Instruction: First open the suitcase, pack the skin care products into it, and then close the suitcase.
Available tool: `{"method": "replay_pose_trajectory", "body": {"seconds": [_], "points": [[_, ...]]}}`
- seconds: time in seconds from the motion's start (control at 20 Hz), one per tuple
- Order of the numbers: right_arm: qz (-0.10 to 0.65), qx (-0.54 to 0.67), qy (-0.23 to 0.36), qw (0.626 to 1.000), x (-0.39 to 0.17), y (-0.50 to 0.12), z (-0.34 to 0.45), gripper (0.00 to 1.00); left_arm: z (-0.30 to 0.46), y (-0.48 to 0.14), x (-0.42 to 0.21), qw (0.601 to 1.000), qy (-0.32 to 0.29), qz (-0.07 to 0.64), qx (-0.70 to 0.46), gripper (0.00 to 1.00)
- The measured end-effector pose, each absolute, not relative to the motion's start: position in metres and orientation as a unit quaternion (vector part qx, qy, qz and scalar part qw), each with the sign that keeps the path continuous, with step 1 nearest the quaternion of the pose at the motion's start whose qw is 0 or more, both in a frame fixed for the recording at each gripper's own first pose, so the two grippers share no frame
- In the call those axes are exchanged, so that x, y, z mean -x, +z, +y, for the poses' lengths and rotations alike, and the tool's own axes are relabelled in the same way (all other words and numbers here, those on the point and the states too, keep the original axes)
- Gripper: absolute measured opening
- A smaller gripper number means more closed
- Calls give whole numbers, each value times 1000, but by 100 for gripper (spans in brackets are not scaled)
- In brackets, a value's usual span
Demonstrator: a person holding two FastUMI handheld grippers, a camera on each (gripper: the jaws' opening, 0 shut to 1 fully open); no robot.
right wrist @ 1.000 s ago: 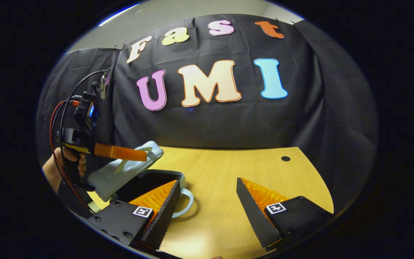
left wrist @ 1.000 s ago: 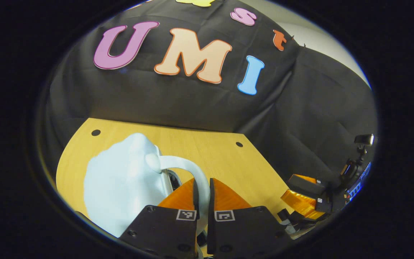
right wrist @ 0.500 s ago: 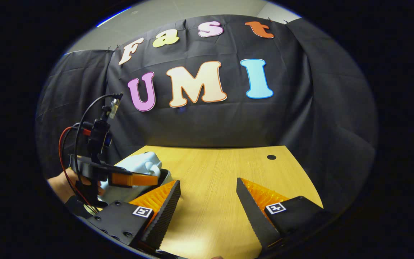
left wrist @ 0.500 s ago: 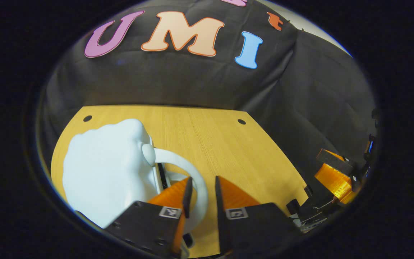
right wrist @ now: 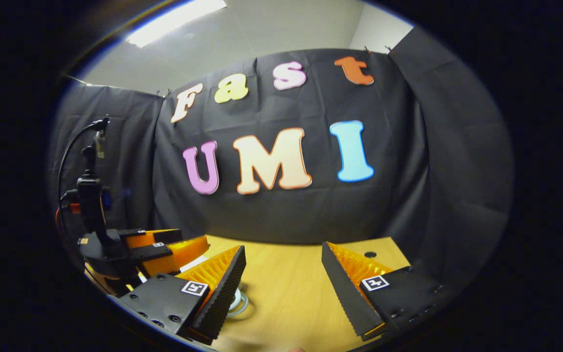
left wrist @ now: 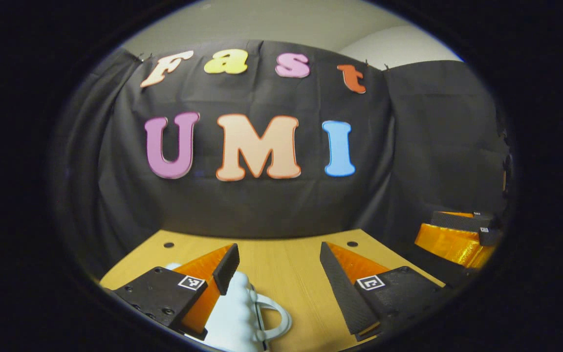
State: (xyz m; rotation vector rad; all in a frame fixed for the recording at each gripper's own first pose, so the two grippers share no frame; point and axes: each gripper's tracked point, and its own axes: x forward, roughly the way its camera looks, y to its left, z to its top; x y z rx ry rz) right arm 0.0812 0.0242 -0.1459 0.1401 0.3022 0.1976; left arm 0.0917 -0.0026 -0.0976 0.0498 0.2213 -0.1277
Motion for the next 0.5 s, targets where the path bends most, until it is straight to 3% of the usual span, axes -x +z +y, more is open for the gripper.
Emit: {"method": "replay_pose_trajectory", "body": {"seconds": [0.2, 0.5], "points": [[87, -68, 63, 992, -91, -96, 36, 98, 14, -60, -86, 993, -60, 77, -62, 96], [47, -53, 65, 995, -81, -62, 71, 94, 41, -45, -72, 994, -49, 71, -61, 96]]}}
